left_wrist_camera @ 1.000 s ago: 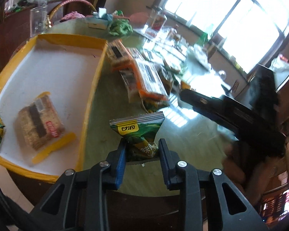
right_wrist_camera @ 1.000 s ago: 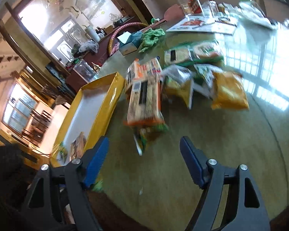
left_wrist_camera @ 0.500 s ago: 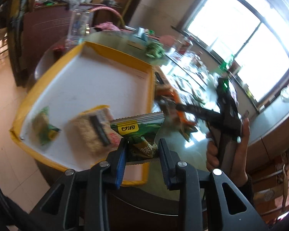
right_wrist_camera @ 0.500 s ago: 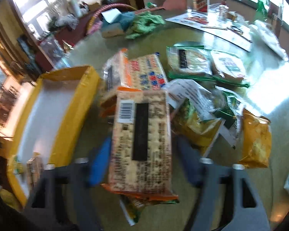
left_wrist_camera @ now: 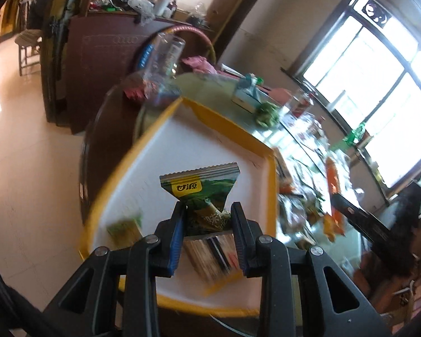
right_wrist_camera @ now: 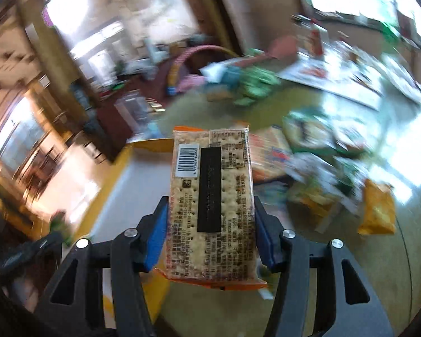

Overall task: Organize snacks
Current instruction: 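Drop small green bag in tray with left gripper while right places cracker pack, then grasp another green pea bag with the left gripper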

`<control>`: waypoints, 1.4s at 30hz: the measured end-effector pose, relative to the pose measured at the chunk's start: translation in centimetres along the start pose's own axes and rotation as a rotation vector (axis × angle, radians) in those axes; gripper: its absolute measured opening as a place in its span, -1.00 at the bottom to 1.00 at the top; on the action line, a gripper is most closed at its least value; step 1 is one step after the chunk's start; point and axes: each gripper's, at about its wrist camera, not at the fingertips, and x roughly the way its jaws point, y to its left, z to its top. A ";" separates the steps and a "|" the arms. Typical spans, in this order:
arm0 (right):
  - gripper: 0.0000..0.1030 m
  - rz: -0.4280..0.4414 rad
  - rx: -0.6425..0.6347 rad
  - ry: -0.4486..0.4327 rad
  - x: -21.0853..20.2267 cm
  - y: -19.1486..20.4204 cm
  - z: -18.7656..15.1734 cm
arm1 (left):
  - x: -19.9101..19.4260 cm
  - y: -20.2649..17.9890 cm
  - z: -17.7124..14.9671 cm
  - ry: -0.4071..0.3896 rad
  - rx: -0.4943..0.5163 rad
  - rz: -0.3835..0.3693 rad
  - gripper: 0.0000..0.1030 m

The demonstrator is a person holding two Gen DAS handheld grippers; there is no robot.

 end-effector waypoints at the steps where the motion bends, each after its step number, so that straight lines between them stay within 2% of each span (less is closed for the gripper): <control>1: 0.10 0.028 -0.041 0.007 0.4 1.9 0.3 | 0.3 0.1 0.4 0.001 0.009 0.005 -0.39; 5: 0.10 0.065 -0.151 0.059 4.3 7.0 0.4 | 3.1 1.1 1.8 0.025 0.026 0.010 -0.39; 8: 0.10 0.062 -0.179 0.133 8.3 9.0 0.0 | 5.3 1.7 2.1 0.054 0.039 0.067 -0.39; 13: 0.10 -0.017 -0.215 0.225 13.4 10.1 -1.1 | 7.6 2.4 2.0 0.110 0.071 0.149 -0.39; 22: 0.12 -0.075 -0.251 0.285 15.2 9.9 -2.3 | 10.5 2.8 1.8 0.248 0.137 0.216 -0.34; 24: 0.12 -0.083 -0.254 0.297 15.4 10.0 -2.3 | 10.4 2.9 1.7 0.250 0.132 0.211 -0.21; 26: 0.29 -0.085 -0.256 0.294 15.3 9.8 -2.2 | 10.3 2.9 1.8 0.264 0.134 0.171 -0.05; 28: 0.36 -0.058 -0.240 0.269 14.8 9.5 -2.0 | 9.6 3.2 1.8 0.255 0.108 0.115 0.05; 29: 0.47 -0.034 -0.214 0.247 14.1 9.1 -1.7 | 8.9 3.3 1.9 0.237 0.085 0.092 0.19; 30: 0.51 -0.008 -0.191 0.231 13.4 8.8 -1.5 | 7.9 3.5 1.9 0.199 0.061 0.085 0.43; 31: 0.52 0.018 -0.166 0.210 12.4 8.4 -1.2 | 7.3 3.4 2.0 0.176 0.051 0.095 0.50; 36: 0.53 0.077 -0.091 0.098 5.6 5.5 -1.4 | 1.8 0.9 -0.5 0.002 0.098 0.146 0.51; 39: 0.56 0.113 -0.015 0.062 1.8 2.2 -2.4 | -0.1 -1.6 -2.5 -0.043 0.125 0.096 0.52; 42: 0.57 0.092 0.070 0.037 -1.1 -1.8 -3.4 | -0.2 -5.0 -4.3 -0.006 0.145 -0.016 0.52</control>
